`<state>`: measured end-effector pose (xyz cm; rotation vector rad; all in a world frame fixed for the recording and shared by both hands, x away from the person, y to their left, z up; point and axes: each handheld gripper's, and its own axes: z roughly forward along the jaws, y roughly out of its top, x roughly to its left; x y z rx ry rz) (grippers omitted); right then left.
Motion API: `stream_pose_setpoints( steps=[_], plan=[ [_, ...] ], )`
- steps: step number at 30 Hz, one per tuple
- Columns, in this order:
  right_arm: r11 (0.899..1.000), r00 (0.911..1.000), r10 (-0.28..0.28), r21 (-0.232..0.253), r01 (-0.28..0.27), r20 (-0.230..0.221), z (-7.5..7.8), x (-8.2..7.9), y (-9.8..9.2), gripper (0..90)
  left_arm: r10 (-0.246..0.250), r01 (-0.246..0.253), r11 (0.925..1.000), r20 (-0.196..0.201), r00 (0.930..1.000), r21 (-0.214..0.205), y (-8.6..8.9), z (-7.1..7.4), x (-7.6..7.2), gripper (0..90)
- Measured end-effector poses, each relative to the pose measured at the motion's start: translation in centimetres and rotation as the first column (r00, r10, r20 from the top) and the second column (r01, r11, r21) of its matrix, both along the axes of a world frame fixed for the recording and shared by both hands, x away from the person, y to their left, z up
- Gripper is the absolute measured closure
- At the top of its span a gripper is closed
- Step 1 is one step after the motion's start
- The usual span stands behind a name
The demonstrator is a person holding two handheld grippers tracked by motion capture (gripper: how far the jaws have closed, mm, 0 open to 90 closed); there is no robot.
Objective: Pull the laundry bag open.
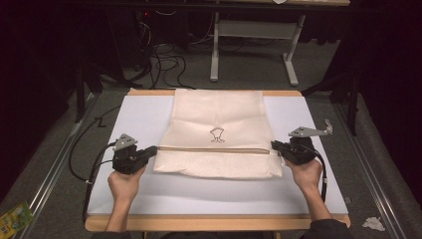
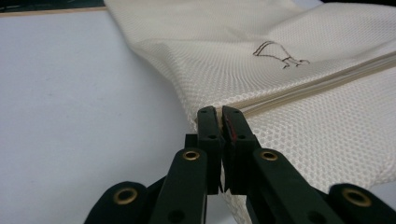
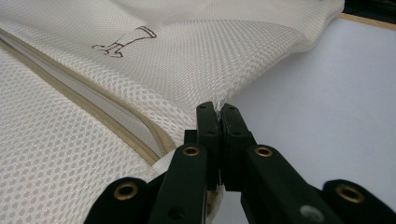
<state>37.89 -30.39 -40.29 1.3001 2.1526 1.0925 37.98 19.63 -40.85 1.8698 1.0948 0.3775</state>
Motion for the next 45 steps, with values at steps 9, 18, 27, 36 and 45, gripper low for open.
stream_pose_setpoints(
  steps=[9,18,27,36,45],
  plan=[
    [1.0,1.0,-0.002,-0.008,0.002,-0.005,-0.2,-0.2,-0.2,89.4,-0.01,0.01,0.9999,-0.021,0.9997,-0.006,-0.3,-0.5,0.0,87.2],
    [1.0,0.9994,-0.003,0.001,0.003,-0.036,-1.6,-0.3,-0.1,88.4,-0.035,0.036,0.9993,-0.069,0.997,0.01,-0.5,-1.2,0.0,86.9],
    [1.0,0.9974,0.008,-0.007,-0.009,-0.072,-3.3,-0.5,-0.1,86.5,-0.036,0.038,0.9992,-0.1,0.9944,0.016,-0.5,-2.2,0.1,86.6],
    [1.0,0.9952,0.002,-0.015,-0.003,-0.097,-4.2,-0.4,0.1,84.8,-0.036,0.04,0.9986,-0.112,0.993,0.034,-0.7,-2.9,0.2,86.2],
    [1.0,0.9932,-0.003,-0.018,0.001,-0.117,-4.9,-0.6,0.0,81.0,-0.035,0.042,0.9974,-0.127,0.9913,0.058,-1.1,-3.4,0.2,86.1]
  ],
)
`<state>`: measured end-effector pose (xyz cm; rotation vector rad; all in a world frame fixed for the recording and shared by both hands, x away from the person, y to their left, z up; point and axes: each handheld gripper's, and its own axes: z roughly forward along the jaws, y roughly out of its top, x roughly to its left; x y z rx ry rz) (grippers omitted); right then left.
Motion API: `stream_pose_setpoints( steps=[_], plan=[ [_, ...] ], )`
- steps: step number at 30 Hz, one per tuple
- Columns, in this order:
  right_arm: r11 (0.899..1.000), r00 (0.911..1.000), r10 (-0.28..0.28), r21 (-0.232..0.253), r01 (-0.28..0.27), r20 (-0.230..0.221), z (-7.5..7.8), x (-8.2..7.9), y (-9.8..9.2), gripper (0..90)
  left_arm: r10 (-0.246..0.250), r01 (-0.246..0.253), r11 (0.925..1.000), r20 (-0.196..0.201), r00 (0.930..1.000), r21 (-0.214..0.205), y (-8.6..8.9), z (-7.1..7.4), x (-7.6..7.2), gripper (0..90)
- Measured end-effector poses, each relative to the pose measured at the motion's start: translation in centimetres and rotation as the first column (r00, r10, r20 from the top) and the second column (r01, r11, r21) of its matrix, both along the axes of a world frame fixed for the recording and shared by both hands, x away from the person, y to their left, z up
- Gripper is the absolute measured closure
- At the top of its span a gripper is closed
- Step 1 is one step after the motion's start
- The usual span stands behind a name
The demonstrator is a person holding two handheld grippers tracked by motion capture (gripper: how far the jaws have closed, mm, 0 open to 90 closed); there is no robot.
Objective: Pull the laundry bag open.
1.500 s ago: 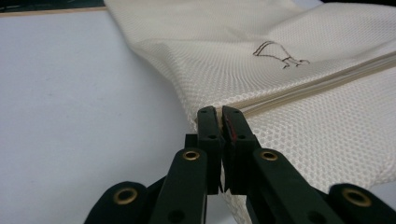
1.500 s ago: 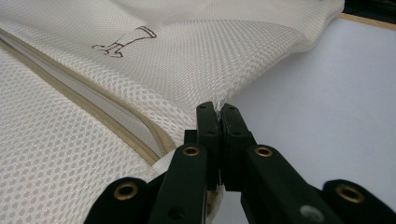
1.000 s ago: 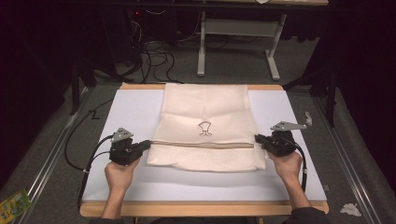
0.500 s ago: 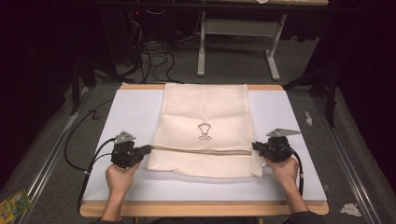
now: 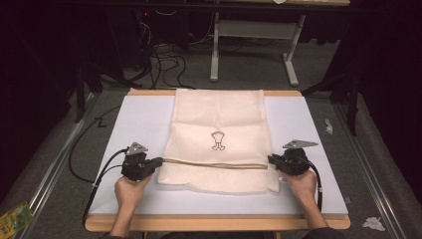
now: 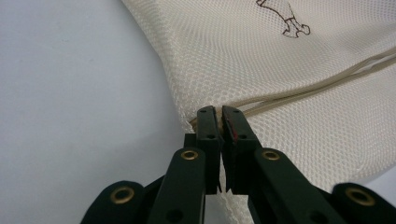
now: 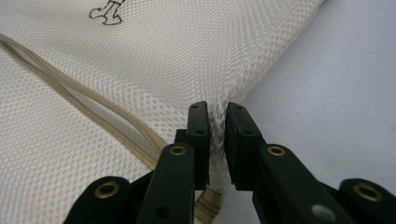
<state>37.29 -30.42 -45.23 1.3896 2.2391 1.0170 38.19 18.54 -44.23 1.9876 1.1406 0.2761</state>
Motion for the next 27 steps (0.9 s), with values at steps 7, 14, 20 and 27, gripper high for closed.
stream_pose_setpoints(
  steps=[7,14,20,27],
  plan=[
    [1.0,0.9999,-0.008,-0.001,0.008,0.011,0.0,0.0,0.0,70.4,-0.009,0.009,0.9999,0.012,0.9999,-0.007,-0.3,-0.2,0.0,82.8],
    [1.0,0.9964,-0.021,0.021,0.019,0.083,1.2,-0.8,-0.2,63.3,-0.012,0.013,0.9998,0.07,0.9975,-0.011,-0.3,0.6,-0.4,68.5],
    [0.998,0.9865,-0.012,0.062,0.002,0.163,2.8,-1.6,-0.6,64.2,0.0,0.004,0.9997,0.154,0.9881,-0.025,0.0,2.0,-1.0,58.3],
    [0.994,0.9766,-0.044,0.106,0.022,0.211,3.8,-2.4,-2.0,63.1,0.038,-0.029,0.9985,0.214,0.9761,-0.046,1.2,3.0,-1.5,52.0]
  ],
)
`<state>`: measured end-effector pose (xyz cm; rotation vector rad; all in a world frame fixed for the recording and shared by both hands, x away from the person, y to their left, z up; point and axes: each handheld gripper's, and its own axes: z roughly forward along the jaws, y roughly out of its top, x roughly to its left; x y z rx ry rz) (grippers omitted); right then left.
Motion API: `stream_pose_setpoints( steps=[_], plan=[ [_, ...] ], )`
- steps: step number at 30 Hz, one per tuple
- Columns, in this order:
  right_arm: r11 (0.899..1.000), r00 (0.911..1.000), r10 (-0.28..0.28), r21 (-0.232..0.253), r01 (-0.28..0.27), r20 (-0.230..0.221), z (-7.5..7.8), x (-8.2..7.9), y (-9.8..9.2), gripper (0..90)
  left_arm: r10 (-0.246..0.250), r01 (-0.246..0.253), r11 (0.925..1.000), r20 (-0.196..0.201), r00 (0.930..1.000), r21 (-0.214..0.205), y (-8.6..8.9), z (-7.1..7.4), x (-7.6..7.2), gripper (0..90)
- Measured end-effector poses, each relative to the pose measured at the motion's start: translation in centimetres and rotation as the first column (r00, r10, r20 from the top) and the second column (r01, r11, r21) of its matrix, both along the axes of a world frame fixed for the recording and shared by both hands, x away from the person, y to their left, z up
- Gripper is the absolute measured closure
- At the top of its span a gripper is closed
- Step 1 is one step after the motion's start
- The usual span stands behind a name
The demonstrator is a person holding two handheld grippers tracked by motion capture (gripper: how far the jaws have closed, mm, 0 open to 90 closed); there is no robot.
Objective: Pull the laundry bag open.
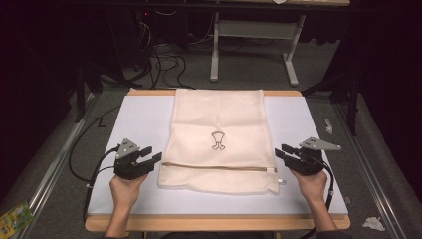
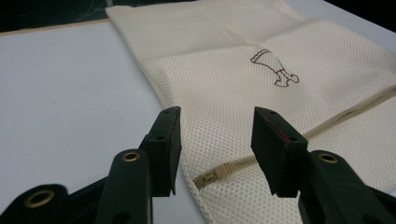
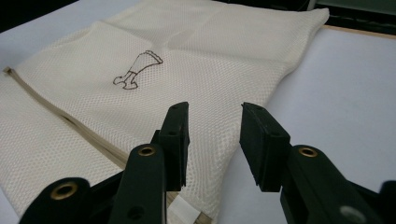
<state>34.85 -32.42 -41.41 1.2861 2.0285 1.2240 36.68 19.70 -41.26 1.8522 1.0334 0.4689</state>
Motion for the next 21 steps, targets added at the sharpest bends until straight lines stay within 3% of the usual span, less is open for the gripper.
stream_pose_setpoints(
  steps=[9,21],
  plan=[
    [0.998,0.9978,-0.047,0.045,0.045,0.048,1.2,-1.1,-2.2,60.8,0.054,-0.052,0.9977,0.052,0.9972,-0.043,1.8,1.0,-0.7,48.4],
    [0.988,0.9886,-0.122,0.109,0.112,0.089,1.8,-2.5,-5.4,59.4,0.108,-0.101,0.9909,0.078,0.9911,-0.088,3.8,1.4,-1.2,46.9]
  ],
)
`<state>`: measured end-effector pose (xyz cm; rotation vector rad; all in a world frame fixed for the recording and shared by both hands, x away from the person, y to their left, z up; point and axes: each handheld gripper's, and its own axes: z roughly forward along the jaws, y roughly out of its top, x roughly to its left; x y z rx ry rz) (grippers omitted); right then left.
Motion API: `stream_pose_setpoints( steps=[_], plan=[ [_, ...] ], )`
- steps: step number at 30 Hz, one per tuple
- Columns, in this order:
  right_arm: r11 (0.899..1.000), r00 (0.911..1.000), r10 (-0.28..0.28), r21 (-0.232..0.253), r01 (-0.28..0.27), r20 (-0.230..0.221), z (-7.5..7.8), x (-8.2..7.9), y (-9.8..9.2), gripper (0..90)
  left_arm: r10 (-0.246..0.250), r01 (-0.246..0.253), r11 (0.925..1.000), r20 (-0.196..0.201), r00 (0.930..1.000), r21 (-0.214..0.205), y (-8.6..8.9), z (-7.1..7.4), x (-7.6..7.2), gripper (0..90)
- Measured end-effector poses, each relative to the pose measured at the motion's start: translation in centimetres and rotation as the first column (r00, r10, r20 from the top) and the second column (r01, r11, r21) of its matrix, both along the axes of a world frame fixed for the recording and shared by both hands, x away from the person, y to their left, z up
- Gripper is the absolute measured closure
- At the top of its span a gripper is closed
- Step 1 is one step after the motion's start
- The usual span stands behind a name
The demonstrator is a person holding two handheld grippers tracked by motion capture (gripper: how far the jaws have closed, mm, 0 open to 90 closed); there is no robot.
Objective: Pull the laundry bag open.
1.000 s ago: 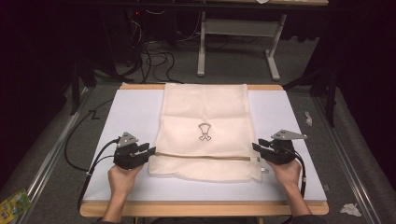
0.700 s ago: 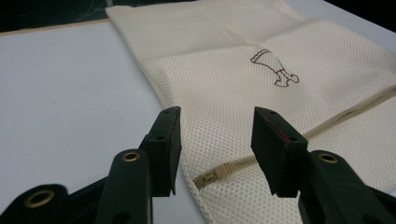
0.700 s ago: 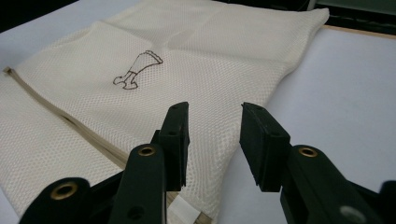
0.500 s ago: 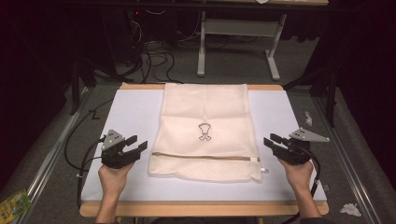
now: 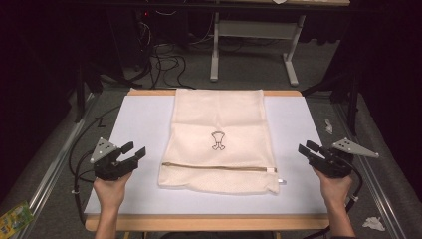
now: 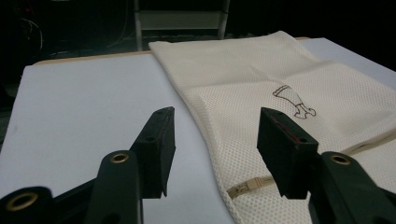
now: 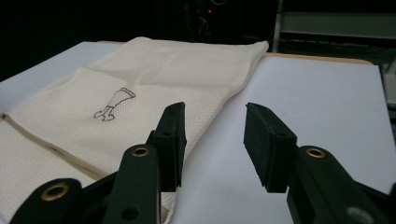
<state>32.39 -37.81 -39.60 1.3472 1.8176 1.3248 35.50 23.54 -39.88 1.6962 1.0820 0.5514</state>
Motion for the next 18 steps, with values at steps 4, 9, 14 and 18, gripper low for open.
stream_pose_setpoints(
  steps=[4,9,14,18],
  plan=[
    [1.0,0.9996,-0.026,0.014,0.025,0.009,0.0,-0.4,-1.1,58.9,0.02,-0.02,0.9997,-0.004,0.9998,-0.013,0.7,-0.3,-0.1,46.7],
    [0.998,0.9984,-0.055,0.026,0.055,0.013,-0.3,-0.9,-2.2,58.8,0.043,-0.044,0.9987,-0.004,0.999,-0.028,1.6,-0.6,-0.3,46.3],
    [0.996,0.9968,-0.078,0.035,0.077,0.018,-0.5,-1.4,-3.1,58.8,0.06,-0.061,0.9977,-0.003,0.9982,-0.032,2.1,-0.8,-0.4,46.2],
    [0.995,0.9955,-0.095,0.04,0.094,0.009,-0.8,-1.7,-3.7,58.9,0.072,-0.073,0.9966,-0.019,0.9972,-0.039,2.4,-1.3,-0.2,46.1]
  ],
)
